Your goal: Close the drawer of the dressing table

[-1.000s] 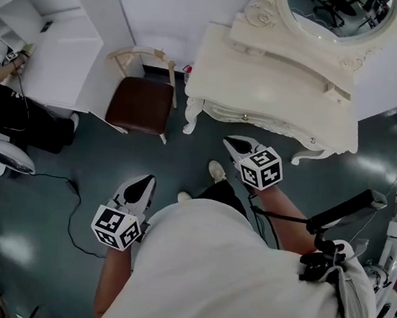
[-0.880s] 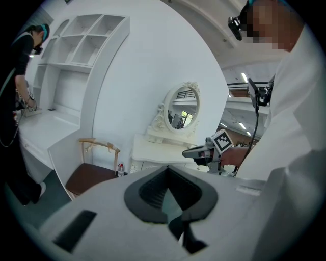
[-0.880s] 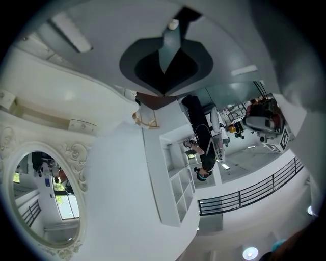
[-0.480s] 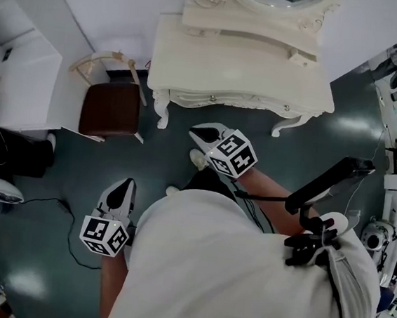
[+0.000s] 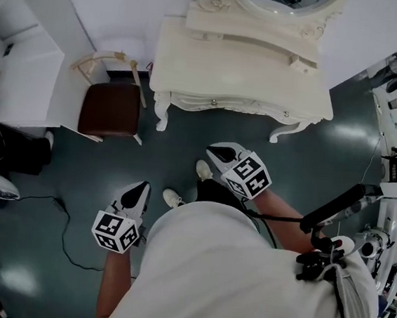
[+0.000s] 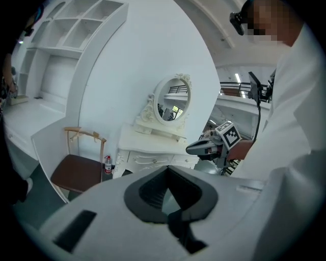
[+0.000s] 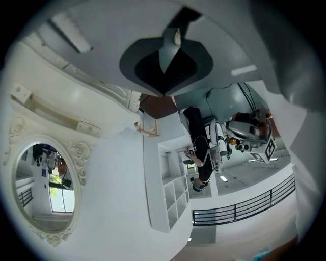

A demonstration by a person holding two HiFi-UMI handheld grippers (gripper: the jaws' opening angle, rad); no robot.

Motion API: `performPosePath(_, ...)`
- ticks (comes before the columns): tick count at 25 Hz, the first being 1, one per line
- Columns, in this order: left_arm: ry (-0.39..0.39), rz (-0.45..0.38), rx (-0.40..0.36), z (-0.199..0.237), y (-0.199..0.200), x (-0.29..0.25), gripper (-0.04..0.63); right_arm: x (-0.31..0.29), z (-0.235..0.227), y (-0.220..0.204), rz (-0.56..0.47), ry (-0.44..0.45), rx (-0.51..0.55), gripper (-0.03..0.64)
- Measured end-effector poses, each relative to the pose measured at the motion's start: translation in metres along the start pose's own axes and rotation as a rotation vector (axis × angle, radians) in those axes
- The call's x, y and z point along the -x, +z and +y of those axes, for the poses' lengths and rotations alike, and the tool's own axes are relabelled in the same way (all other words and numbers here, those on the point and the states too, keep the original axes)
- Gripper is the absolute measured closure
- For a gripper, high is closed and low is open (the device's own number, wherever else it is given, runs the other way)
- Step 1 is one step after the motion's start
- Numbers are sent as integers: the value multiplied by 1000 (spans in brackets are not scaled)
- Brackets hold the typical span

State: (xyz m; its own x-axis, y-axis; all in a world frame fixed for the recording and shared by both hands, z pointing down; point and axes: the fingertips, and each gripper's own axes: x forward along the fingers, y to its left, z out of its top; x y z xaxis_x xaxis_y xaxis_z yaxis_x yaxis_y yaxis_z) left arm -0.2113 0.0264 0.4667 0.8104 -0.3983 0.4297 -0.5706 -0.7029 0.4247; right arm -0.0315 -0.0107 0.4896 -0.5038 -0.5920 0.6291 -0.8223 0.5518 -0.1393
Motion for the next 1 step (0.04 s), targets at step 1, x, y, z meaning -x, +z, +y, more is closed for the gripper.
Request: performPosePath(1,-12,14,-7,-1,-2,-4,595,5,0,-7,13,-12,2,618)
